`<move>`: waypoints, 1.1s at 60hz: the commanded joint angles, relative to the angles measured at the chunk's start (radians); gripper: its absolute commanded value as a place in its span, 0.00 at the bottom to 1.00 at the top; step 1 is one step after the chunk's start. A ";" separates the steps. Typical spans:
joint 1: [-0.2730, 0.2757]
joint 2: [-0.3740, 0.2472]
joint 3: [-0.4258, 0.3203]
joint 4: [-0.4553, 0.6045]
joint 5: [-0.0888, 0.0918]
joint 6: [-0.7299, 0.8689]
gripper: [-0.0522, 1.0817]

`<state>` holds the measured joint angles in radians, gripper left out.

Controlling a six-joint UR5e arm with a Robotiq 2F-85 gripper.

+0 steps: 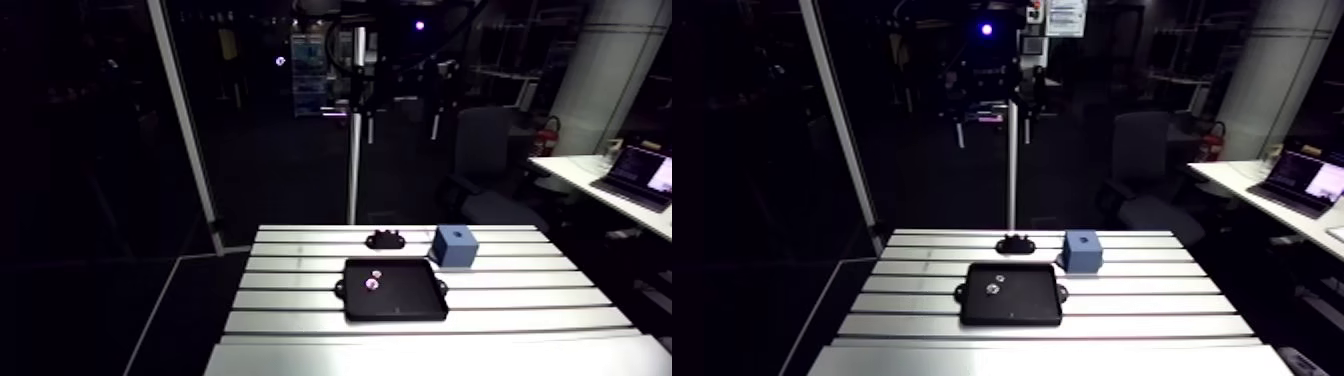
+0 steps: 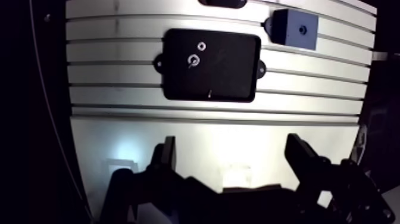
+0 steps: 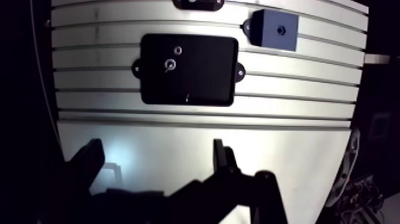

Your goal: Pick up the M10 bolt and insert it into the hex recess until seated.

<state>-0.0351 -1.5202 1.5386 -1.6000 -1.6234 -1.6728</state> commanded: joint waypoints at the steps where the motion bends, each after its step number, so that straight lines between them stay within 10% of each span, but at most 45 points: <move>1: 0.000 0.029 0.028 -0.117 0.008 0.016 0.05; 66: -0.005 0.261 0.122 -0.532 0.013 0.138 0.13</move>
<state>-0.0368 -1.2895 1.6437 -2.0855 -1.6102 -1.5033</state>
